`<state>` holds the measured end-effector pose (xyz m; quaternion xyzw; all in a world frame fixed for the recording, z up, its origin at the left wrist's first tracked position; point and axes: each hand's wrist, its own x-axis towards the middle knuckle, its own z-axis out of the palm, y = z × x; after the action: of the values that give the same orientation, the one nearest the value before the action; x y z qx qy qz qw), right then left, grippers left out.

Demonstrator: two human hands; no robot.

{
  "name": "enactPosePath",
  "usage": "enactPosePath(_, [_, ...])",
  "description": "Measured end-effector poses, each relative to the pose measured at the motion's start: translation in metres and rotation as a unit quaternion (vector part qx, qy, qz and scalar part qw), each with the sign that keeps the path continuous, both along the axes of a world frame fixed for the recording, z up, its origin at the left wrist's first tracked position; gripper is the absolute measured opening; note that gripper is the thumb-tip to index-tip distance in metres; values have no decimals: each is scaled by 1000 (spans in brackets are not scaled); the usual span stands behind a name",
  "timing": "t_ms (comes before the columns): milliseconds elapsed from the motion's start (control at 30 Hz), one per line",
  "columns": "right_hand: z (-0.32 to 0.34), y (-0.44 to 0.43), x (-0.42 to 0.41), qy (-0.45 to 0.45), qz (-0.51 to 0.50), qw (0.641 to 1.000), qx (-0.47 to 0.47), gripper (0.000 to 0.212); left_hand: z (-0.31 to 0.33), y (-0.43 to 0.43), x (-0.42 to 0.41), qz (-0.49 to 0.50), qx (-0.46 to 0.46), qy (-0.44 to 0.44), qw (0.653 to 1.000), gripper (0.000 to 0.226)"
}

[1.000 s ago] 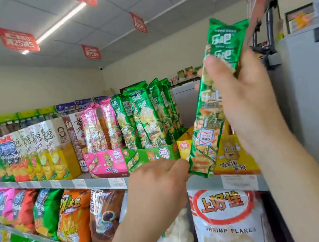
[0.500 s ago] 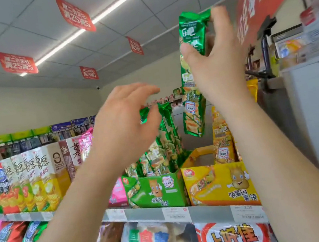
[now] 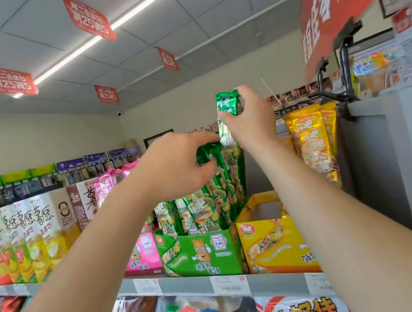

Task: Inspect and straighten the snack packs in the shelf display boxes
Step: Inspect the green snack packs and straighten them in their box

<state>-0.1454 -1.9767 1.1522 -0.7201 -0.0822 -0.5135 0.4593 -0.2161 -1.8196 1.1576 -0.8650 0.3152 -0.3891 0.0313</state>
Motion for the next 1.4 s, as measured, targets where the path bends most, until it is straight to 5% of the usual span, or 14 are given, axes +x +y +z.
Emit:
enactPosePath(200, [-20,7,10,163,90,981,-52,23,18,9,-3,-8,54,215,975,100])
enactPosePath(333, [-16,4,0,216,144,966,6,45,34,19,-4,0,90,281,955,118])
enactPosePath(467, [-4,1,-14,247,137,959,-1,66,38,26,1,-17,53,292,955,102])
enactPosePath(667, [-5,1,-26,296,170,939,-48,81,29,27,5,-75,-27,303,950,49])
enactPosePath(867, [-7,4,-33,236,236,937,-102,84,25,23,10,-40,12,262,964,56])
enactPosePath(1000, [-14,3,-37,248,235,911,-231,111,20,25,10,-23,-4,181,983,78])
enactPosePath(1200, [-20,6,-36,220,239,922,-213,70,19,29,11,6,-27,168,985,94])
enactPosePath(1400, [-30,10,-36,169,250,936,-180,50,14,47,11,58,19,132,989,72])
